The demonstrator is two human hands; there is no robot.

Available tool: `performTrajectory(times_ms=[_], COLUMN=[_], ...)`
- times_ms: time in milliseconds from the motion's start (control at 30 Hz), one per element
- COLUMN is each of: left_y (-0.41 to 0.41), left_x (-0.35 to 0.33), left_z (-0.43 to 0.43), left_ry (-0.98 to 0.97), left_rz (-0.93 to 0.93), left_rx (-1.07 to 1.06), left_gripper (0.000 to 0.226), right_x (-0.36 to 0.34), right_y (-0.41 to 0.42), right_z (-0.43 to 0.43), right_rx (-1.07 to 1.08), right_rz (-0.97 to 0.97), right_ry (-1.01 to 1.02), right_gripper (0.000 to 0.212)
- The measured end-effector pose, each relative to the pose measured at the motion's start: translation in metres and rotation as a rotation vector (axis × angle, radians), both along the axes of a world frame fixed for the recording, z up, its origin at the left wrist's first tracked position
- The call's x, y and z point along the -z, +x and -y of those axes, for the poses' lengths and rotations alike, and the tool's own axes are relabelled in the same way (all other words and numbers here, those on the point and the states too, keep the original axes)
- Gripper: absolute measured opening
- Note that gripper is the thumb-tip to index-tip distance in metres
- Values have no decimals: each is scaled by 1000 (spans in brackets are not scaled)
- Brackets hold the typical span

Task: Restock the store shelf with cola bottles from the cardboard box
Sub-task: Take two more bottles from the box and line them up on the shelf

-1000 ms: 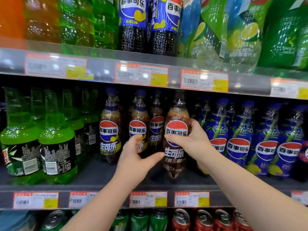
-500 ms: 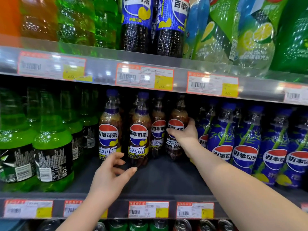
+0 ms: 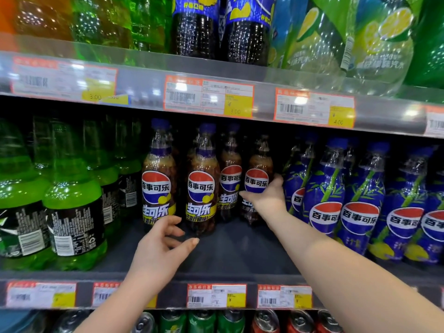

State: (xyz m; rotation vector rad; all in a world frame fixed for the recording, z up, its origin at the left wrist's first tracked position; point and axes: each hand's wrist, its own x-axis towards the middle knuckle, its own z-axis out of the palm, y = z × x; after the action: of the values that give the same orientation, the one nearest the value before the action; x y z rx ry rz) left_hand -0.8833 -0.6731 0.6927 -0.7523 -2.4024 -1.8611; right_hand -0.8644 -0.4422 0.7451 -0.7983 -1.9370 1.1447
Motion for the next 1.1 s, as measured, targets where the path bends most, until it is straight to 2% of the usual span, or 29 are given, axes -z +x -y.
performTrajectory(times_ms=[133,333,533,700,833,933,1033,1100], left_y=[0,-2,-4,-5,-4,-4,-3,-2], left_x=[0,3,5,5,4,3,2,0], left_z=[-1,0,-1,0,-1,-1,0,2], left_ry=[3,0,-25,-23,-43,-63,-67,-62], left_rz=[3,6,-18,-6,-8,-16,-34,-50], left_rx=[5,9,17,11,7,9,16,13], left_gripper=[40,40,39,35,37,38,37,36], right_x=[9,12,13,20,21,18,14,9], right_y=[-3,-8,-9,-10,-9,-3,7,20], right_z=[1,-6,-8,-8,-4,2,12,22], right_rx=[24,-3,8,14,3,11,19,-3], right_rz=[40,-1,5,2,24,54,60,55], right_ry=[-13,-41,-65,-22,-4,30,88,144], right_gripper=[96,93,70,74,92,98,92,77])
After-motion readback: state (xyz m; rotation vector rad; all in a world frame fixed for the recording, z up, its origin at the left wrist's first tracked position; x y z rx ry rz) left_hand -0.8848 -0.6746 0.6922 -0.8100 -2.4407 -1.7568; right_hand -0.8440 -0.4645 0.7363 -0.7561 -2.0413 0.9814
